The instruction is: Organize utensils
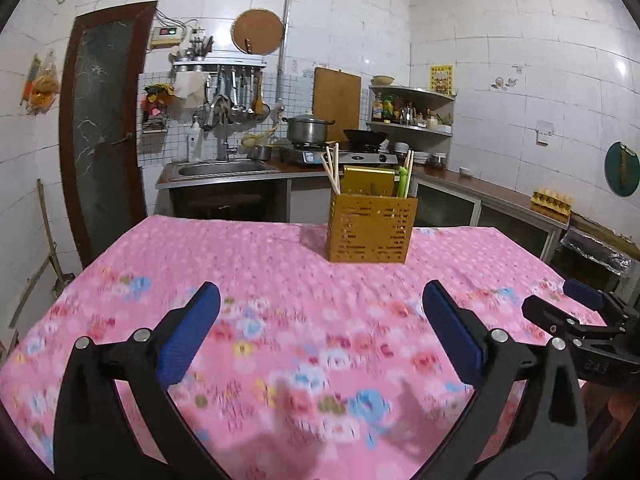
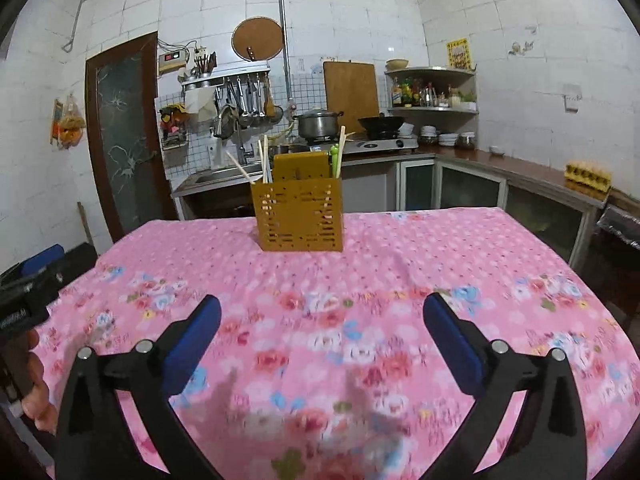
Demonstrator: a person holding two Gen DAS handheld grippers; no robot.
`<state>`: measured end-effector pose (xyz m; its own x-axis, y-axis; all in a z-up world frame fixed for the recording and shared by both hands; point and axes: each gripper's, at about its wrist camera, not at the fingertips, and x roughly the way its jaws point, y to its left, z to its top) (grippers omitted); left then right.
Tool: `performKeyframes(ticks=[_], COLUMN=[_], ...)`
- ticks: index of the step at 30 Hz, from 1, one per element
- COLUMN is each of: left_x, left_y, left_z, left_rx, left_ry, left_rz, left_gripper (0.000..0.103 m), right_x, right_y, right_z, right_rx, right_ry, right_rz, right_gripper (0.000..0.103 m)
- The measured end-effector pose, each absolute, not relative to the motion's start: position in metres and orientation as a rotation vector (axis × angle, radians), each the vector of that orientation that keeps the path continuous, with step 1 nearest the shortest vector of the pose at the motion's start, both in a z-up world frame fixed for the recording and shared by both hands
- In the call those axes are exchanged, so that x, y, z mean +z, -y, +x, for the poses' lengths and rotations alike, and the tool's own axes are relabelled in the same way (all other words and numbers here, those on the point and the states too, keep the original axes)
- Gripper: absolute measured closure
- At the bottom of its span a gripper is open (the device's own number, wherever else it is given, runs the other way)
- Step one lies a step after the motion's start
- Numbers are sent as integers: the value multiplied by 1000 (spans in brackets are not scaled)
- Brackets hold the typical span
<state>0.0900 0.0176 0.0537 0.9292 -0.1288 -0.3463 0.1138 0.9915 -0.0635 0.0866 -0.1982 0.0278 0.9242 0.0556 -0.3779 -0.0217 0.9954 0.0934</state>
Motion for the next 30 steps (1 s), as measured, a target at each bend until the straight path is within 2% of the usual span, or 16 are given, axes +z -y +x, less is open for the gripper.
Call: performKeyframes(ticks=[8,15,30], left_x=[16,12,12], left_y=[-8,-5,-1], left_z=[63,57,57], left_rx=[-43,-63,-81], left_ry=[-347,-326,-303], left_rz=[-7,-1,13], left_gripper=[5,5,5], right_x=[10,10,11], right_y=[193,196,195], right_z=[68,54,48], right_rx=[9,-42,-52], right_ry=[-327,-259,-254], right_rz=[65,58,57], right_gripper=[4,4,4])
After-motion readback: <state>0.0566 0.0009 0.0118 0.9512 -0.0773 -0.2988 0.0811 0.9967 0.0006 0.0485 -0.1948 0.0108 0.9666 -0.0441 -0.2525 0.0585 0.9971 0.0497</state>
